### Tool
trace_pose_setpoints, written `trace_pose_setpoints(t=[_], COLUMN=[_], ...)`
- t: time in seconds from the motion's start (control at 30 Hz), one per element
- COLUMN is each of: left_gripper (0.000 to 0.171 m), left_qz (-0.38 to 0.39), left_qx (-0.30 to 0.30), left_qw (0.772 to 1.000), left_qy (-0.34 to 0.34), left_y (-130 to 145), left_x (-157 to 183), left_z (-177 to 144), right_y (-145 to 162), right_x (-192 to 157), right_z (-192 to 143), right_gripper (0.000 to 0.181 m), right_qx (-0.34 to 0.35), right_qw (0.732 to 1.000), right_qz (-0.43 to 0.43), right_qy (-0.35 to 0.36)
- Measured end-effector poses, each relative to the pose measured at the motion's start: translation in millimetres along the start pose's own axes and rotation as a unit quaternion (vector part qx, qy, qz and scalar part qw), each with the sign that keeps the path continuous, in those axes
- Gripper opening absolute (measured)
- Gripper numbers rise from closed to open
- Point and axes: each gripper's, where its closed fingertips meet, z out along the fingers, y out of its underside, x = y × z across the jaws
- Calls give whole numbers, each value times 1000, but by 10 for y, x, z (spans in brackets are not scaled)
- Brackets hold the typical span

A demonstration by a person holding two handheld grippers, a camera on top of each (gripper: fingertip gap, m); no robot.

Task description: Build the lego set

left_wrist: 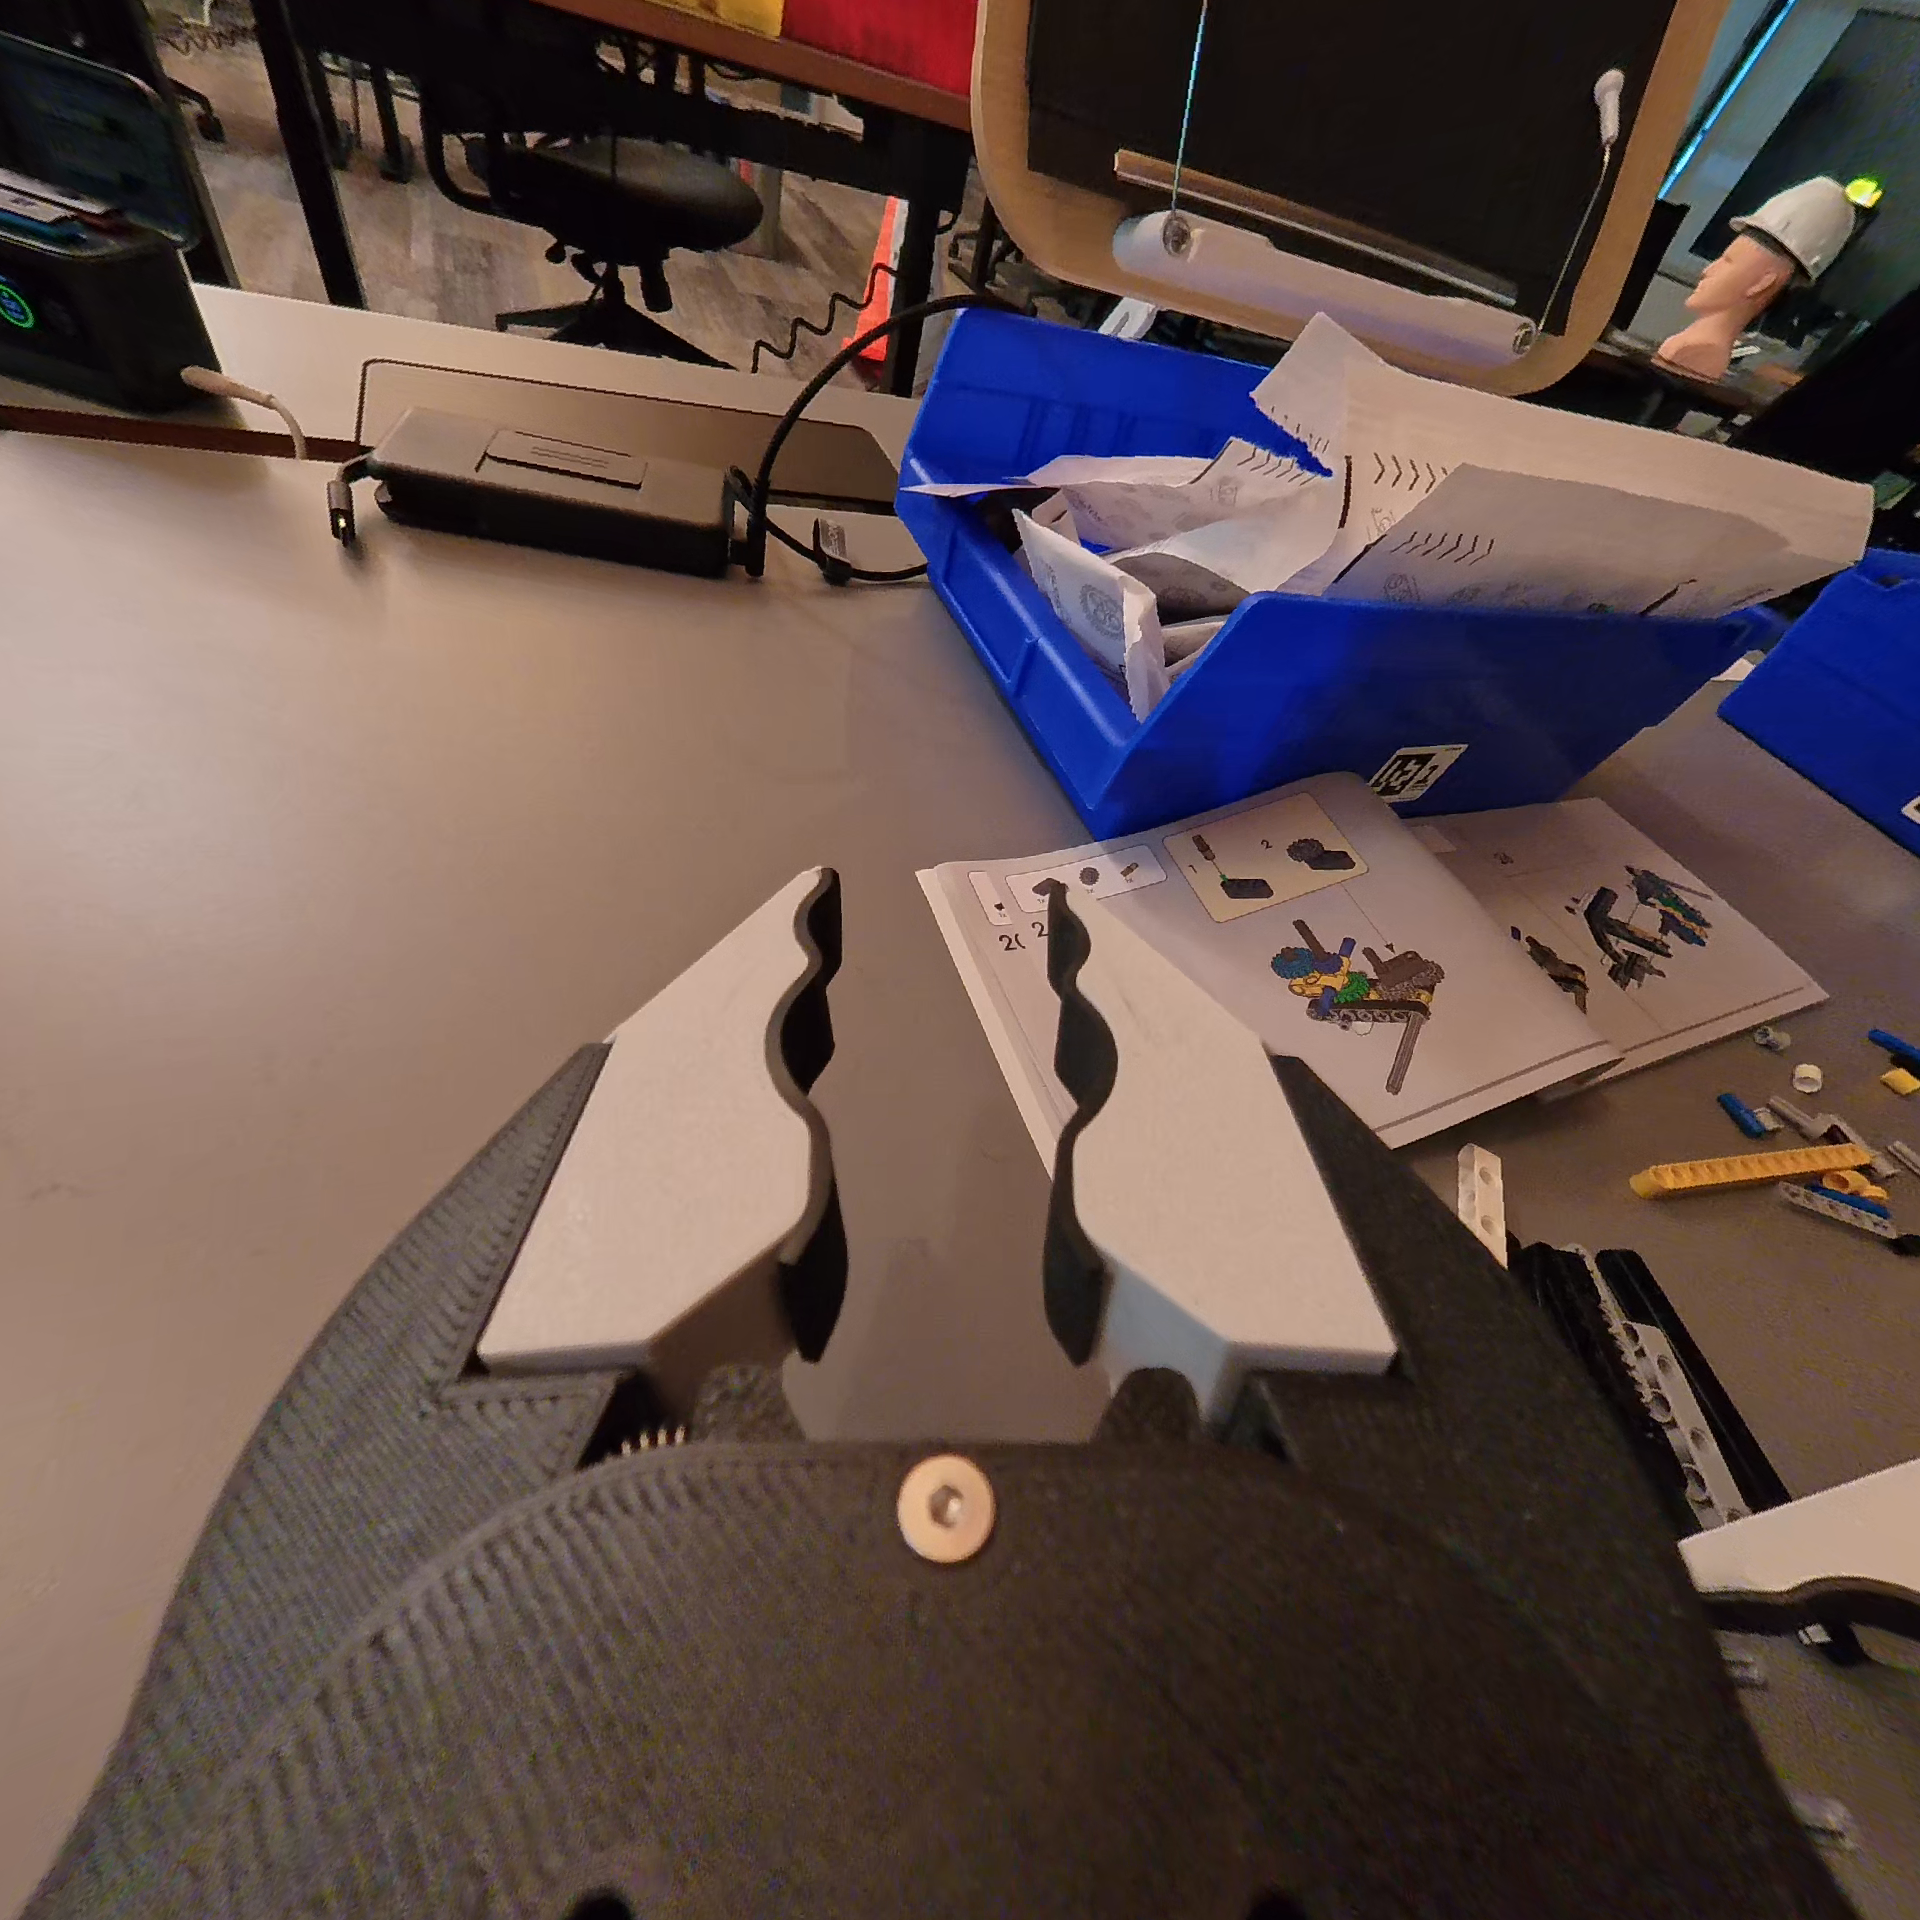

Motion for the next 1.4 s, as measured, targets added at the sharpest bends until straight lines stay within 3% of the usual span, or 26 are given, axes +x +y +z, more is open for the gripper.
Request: trace_pose_setpoints(t=[0.6, 0.8, 1.07, 1.27, 1.4], left_gripper=[38, 38, 37, 38, 37], left_qz=[0, 1, -1, 0, -1], left_qx=[0, 0, 1, 0, 0], left_qw=[1000, 1000, 1000, 1000, 1000], left_qy=[-1, -2, -3, -2, -3], left_y=[-1, -1, -5, -3, -5], left_x=[-14, -19, -31, -28, -33], left_z=[-4, -7, -11, -9, -12], right_y=[32, 89, -6, -92, -74], right_x=[-35, -188, -6, -33, -27], right_z=[-3, 0, -87, -37, 38], right_gripper=[51, 45, 45, 49, 49], right_qx=[-7, -27, -13, -11, -26], right_qw=[1000, 999, 996, 983, 980], right_qz=[-1, -11, -78, -176, -196], right_qy=[-6, -42, 32, 39, 35])
